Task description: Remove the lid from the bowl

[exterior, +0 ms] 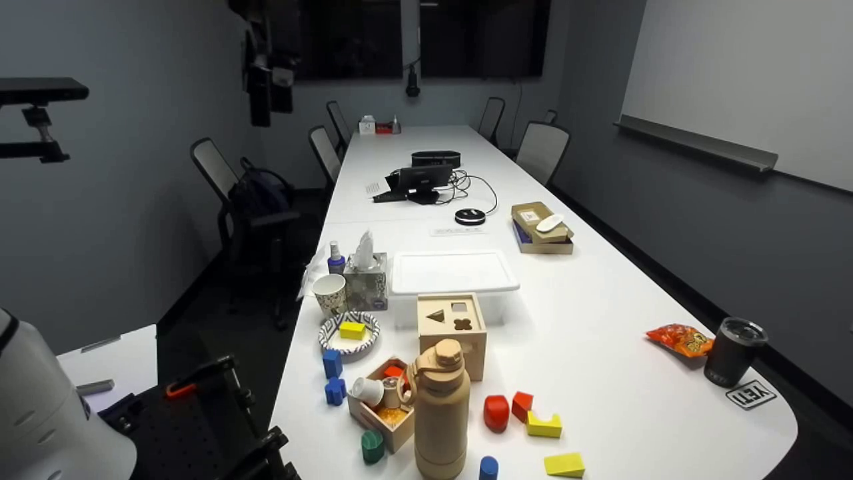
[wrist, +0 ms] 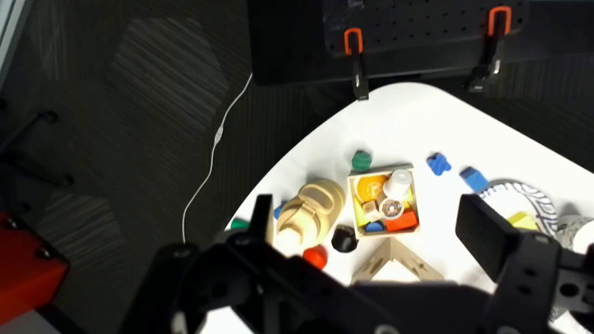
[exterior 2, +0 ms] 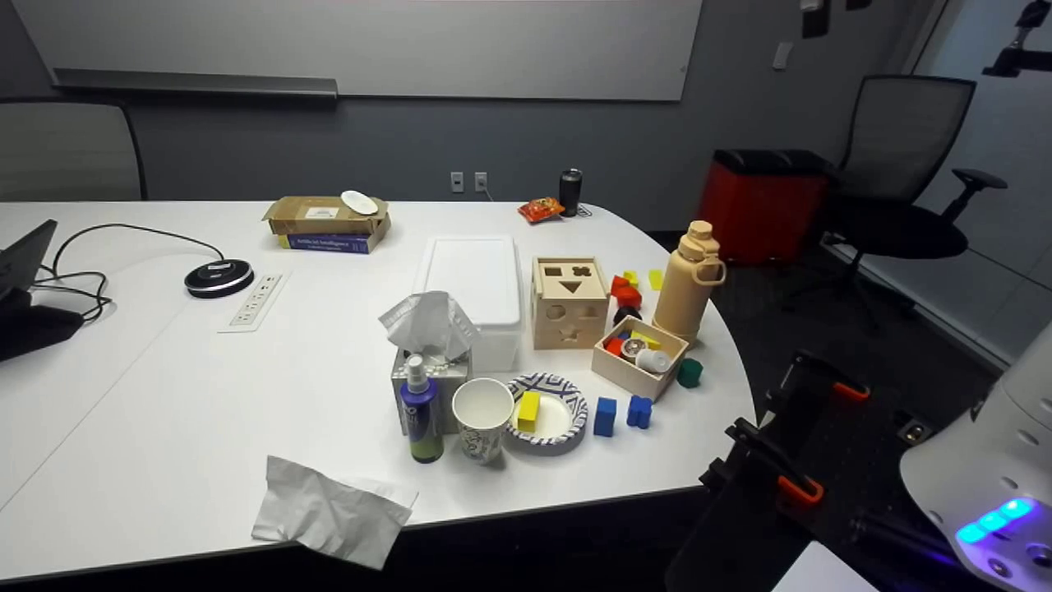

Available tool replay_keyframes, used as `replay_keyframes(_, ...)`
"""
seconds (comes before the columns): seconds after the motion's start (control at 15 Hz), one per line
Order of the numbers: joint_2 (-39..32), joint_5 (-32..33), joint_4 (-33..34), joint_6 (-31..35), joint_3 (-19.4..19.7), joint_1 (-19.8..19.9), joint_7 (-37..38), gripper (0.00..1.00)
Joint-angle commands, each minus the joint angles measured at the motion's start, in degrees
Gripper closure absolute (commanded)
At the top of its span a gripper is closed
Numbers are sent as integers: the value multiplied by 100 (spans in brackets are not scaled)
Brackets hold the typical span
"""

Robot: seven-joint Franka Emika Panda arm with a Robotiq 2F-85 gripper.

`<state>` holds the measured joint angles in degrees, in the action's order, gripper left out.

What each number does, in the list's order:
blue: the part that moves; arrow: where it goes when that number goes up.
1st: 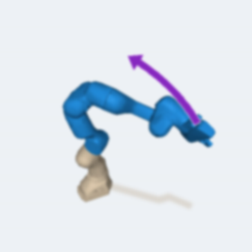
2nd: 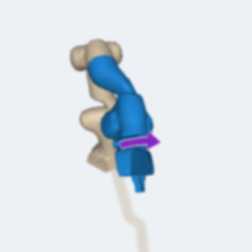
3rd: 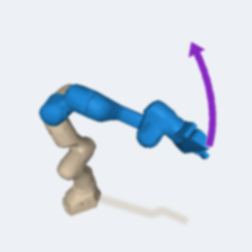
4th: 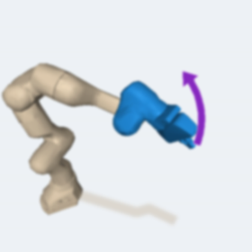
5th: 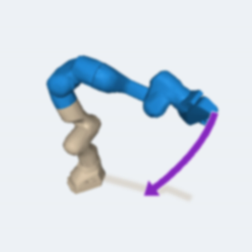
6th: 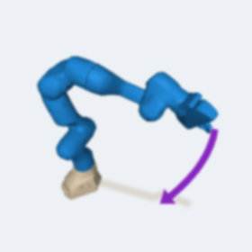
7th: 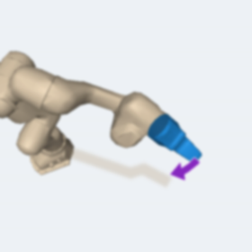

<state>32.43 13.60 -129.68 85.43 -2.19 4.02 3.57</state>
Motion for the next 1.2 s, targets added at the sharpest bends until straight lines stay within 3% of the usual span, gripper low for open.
replay_keyframes(0.0,-1274,470,449,1012,87,-115,-168,0)
replay_keyframes(0.27,-2653,764,944,2460,141,-150,-696,0)
replay_keyframes(0.53,-4157,498,1825,3564,144,-186,-1673,0)
replay_keyframes(0.87,-5321,30,2590,3855,-131,-212,-3085,0)
replay_keyframes(1.13,-5453,81,2320,4100,-364,-322,-3594,0)
